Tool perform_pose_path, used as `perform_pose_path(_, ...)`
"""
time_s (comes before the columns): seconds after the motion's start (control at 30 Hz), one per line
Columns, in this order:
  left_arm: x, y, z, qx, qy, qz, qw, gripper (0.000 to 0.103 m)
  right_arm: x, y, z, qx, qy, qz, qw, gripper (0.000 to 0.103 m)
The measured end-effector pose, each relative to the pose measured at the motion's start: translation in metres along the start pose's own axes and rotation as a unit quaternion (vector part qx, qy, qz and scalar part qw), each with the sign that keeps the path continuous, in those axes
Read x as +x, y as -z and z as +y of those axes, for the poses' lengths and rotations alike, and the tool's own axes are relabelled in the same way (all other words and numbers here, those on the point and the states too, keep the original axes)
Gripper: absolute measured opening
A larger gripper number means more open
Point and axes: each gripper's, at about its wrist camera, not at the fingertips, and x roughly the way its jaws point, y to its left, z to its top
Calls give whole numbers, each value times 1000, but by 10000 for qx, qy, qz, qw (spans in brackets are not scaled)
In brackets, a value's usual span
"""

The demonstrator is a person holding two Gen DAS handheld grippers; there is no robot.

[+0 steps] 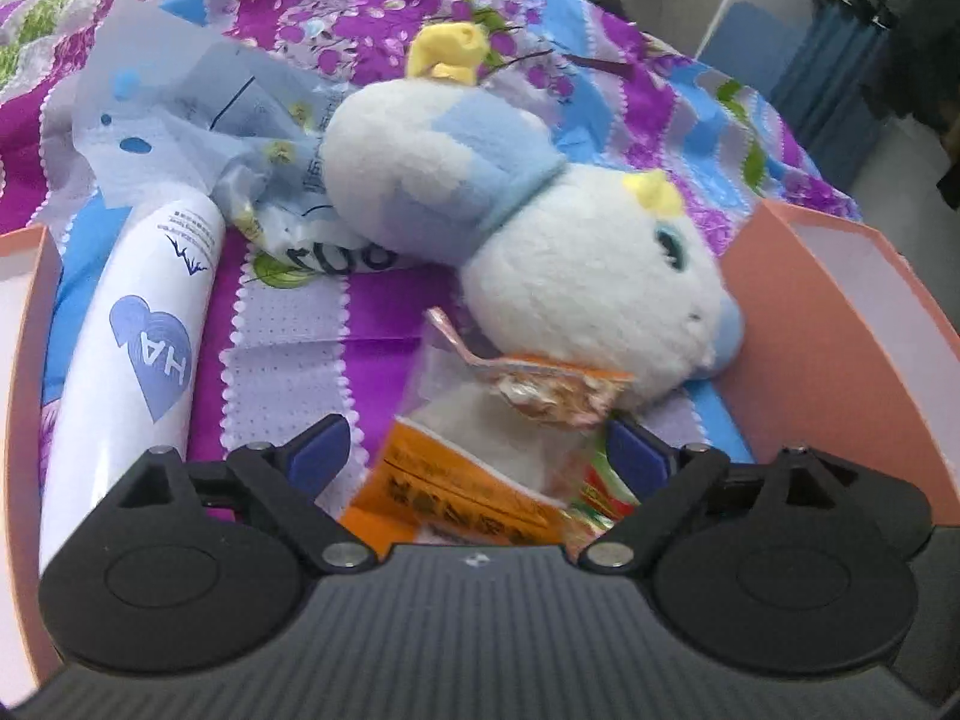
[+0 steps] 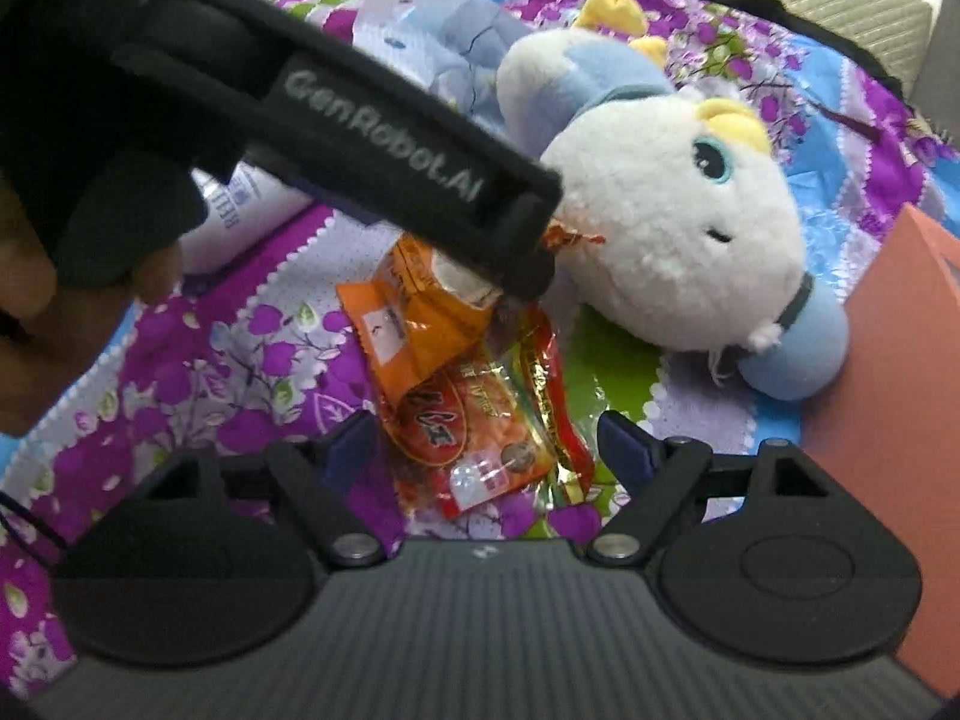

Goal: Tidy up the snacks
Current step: 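Grasp the orange-printed clear bag with the left gripper while the right grasps the red candy pack, then carry the orange-printed bag with the left gripper while the right carries the red pack to the box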

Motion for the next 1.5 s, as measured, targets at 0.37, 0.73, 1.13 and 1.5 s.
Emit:
perform_pose_path(0.37,33,0,10,25,183,495,9986,95,19,-13,0,-115,-241,227,9994,85)
perform_pose_path(0.73,38,1,8,252,107,339,9991,87,29,-14,-9,56,-443,416,9981,83)
perform_pose_path(1.13,13,7,-2,160,43,195,9997,74,5,-13,7,-186,-321,470,9982,56)
perform_pose_path(1.5,-49,32,-14,-430,-241,-110,9987,74,-42,20,28,-425,-242,440,9978,55)
